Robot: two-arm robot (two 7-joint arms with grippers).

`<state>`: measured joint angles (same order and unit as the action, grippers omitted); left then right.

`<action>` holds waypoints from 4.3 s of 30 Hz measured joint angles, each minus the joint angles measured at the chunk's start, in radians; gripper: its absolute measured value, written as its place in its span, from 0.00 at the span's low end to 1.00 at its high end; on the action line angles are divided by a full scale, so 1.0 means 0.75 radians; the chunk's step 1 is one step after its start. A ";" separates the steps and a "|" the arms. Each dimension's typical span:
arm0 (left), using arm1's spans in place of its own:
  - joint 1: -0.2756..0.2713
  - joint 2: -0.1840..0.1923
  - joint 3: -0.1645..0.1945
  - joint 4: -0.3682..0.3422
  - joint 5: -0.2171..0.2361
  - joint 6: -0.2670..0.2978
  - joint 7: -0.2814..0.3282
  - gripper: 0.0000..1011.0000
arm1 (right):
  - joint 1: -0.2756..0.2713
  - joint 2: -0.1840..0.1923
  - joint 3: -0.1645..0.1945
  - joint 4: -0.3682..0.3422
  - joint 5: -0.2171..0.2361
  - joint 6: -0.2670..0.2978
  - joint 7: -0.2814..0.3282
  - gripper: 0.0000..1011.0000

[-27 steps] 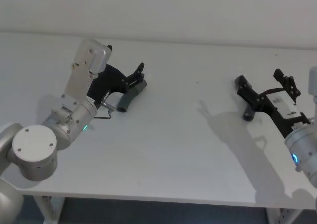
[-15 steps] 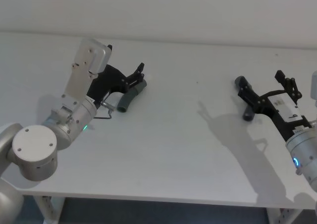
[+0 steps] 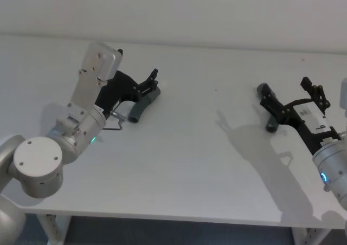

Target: Use both hands to pick up one end of the pipe from the table, align the ends, and insert them.

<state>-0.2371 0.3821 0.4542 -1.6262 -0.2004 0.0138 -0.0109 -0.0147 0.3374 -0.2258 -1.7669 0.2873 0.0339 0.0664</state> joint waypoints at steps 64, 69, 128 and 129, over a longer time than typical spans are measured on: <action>-0.284 0.093 0.070 0.123 -0.121 0.666 -0.419 0.99 | 0.000 0.000 0.000 0.000 0.000 0.000 0.001 0.99; -0.316 0.079 0.081 0.172 -0.116 0.666 -0.444 0.99 | 0.000 0.000 0.000 0.000 0.000 0.000 0.001 0.99; -0.497 -0.049 0.115 0.481 -0.177 0.759 -0.616 0.99 | 0.000 0.000 0.000 0.000 0.000 0.000 0.001 0.99; -0.500 -0.050 0.117 0.485 -0.178 0.759 -0.618 0.99 | 0.000 0.000 0.000 0.000 0.000 0.000 0.001 0.99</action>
<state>-0.6119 0.3450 0.5418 -1.2623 -0.3338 0.5833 -0.4746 -0.0146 0.3374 -0.2258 -1.7667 0.2873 0.0341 0.0668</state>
